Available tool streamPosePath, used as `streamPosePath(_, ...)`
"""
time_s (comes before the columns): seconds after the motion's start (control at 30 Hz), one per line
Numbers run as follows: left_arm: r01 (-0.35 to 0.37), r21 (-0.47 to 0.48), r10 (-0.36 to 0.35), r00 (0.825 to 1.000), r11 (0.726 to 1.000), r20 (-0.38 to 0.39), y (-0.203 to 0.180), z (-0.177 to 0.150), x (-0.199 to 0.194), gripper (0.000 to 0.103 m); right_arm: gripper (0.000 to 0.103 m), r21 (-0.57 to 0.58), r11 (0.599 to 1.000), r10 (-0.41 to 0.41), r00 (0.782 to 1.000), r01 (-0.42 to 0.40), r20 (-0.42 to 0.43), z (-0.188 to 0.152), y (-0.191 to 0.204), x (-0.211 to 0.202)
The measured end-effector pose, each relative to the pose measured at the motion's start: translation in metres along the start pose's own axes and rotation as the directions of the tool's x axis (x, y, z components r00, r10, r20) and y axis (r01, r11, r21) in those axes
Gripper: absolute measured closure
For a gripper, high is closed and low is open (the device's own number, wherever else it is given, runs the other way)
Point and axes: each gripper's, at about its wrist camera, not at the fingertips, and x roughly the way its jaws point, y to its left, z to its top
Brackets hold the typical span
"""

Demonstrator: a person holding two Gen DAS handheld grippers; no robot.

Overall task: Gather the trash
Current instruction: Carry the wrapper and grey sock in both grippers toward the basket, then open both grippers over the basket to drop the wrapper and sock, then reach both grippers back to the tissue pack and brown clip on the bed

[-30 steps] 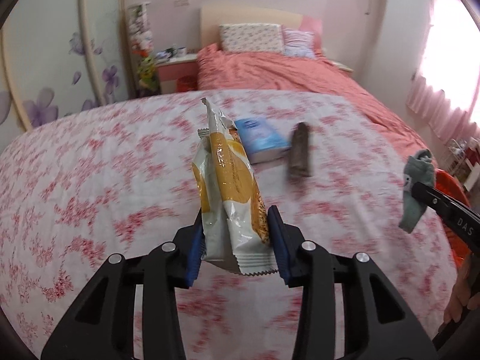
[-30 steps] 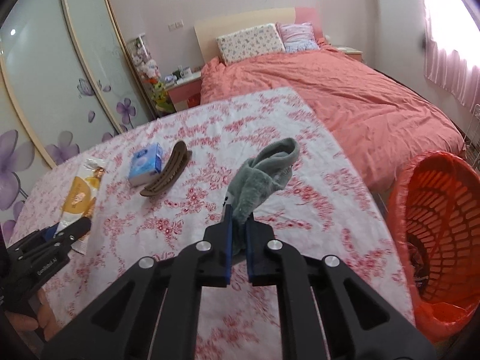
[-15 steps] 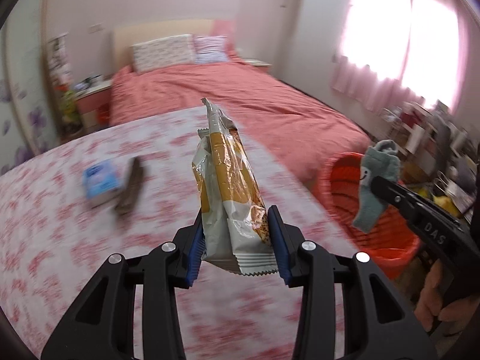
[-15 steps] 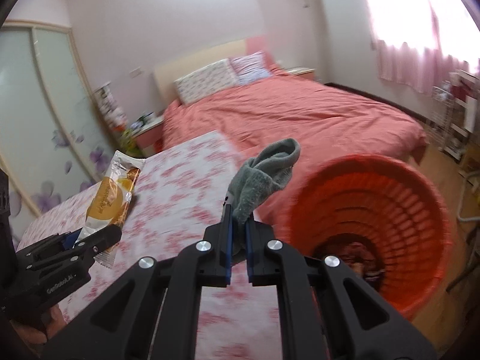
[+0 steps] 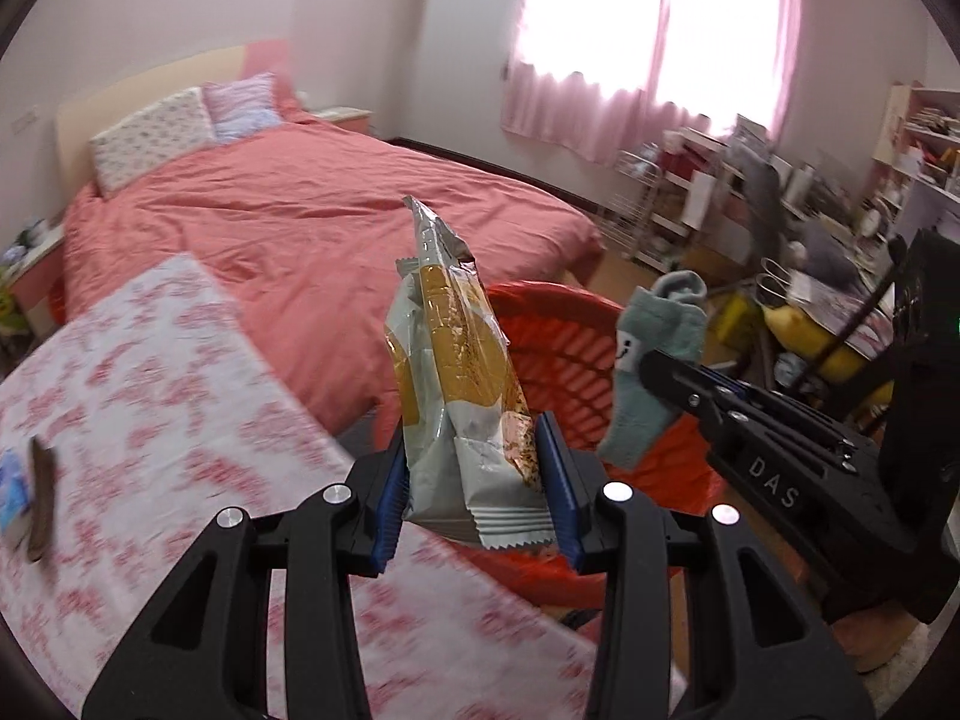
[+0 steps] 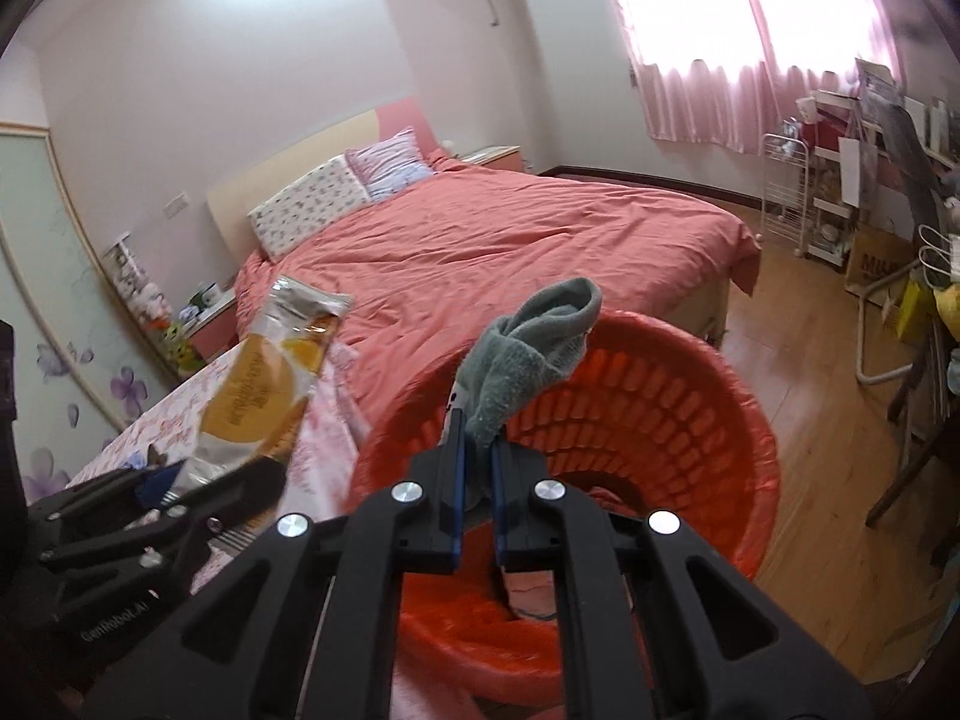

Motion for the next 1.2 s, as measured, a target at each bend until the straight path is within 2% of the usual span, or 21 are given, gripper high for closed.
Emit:
streamPosePath(0.07, 0.027, 0.009, -0.027, 0.999, 1.0, -0.019, -0.008, 0.002, 0.011, 0.062, 0.095, 0.013, 1.0, -0.008, 1.0, 0.008, 0.002, 0.003, -0.011, 0.003)
streamPosePath(0.2, 0.036, 0.028, -0.034, 0.998, 0.999, -0.056, -0.018, 0.002, 0.03, 0.058, 0.09, 0.037, 0.999, -0.025, 1.0, 0.025, -0.003, 0.007, -0.03, 0.011)
streamPosePath(0.27, 0.033, 0.028, -0.031, 0.997, 0.999, -0.077, -0.021, 0.0, 0.038, 0.055, 0.087, 0.048, 0.998, -0.031, 0.999, 0.032, -0.009, 0.009, -0.038, 0.017)
streamPosePath(0.3, 0.03, 0.029, -0.027, 0.996, 0.999, -0.083, -0.024, 0.0, 0.039, 0.049, 0.081, 0.051, 0.998, -0.034, 0.999, 0.034, -0.014, 0.009, -0.041, 0.019)
streamPosePath(0.33, 0.019, 0.03, -0.016, 0.996, 0.999, -0.089, -0.024, -0.002, 0.041, 0.044, 0.076, 0.057, 0.998, -0.036, 0.999, 0.037, -0.019, 0.007, -0.045, 0.021)
streamPosePath(0.5, -0.025, 0.019, 0.027, 0.993, 1.0, -0.112, -0.014, -0.006, 0.036, 0.037, 0.063, 0.052, 0.998, -0.044, 0.998, 0.045, -0.034, 0.004, -0.048, 0.027)
streamPosePath(0.57, -0.06, 0.007, 0.061, 0.992, 0.998, -0.109, -0.007, -0.009, 0.031, 0.033, 0.057, 0.038, 0.998, -0.05, 0.998, 0.051, -0.032, 0.002, -0.045, 0.026)
streamPosePath(0.63, -0.126, 0.004, 0.125, 0.988, 0.992, -0.088, 0.003, -0.013, 0.019, 0.026, 0.044, 0.023, 0.998, -0.057, 0.998, 0.057, -0.024, 0.0, -0.039, 0.023)
streamPosePath(0.7, -0.175, -0.003, 0.175, 0.982, 0.985, -0.072, 0.013, -0.016, 0.01, 0.02, 0.036, -0.005, 0.998, -0.065, 0.998, 0.065, -0.013, -0.001, -0.03, 0.02)
streamPosePath(0.83, -0.288, -0.071, 0.285, 0.957, 0.955, -0.047, 0.05, -0.029, -0.019, 0.011, 0.022, -0.077, 0.995, -0.061, 0.998, 0.06, 0.001, -0.005, -0.001, 0.016)
streamPosePath(0.93, -0.375, -0.133, 0.373, 0.927, 0.917, -0.043, 0.082, -0.041, -0.039, 0.008, 0.015, -0.119, 0.992, -0.036, 0.999, 0.034, -0.011, -0.012, 0.022, 0.016)
streamPosePath(1.1, -0.518, -0.253, 0.518, 0.852, 0.817, -0.071, 0.144, -0.06, -0.071, 0.008, 0.013, -0.182, 0.983, 0.012, 0.998, -0.023, -0.058, -0.028, 0.068, 0.021)
streamPosePath(1.2, -0.585, -0.345, 0.593, 0.8, 0.734, -0.093, 0.189, -0.068, -0.09, 0.008, 0.013, -0.228, 0.97, 0.061, 0.993, -0.084, -0.106, -0.041, 0.105, 0.028)
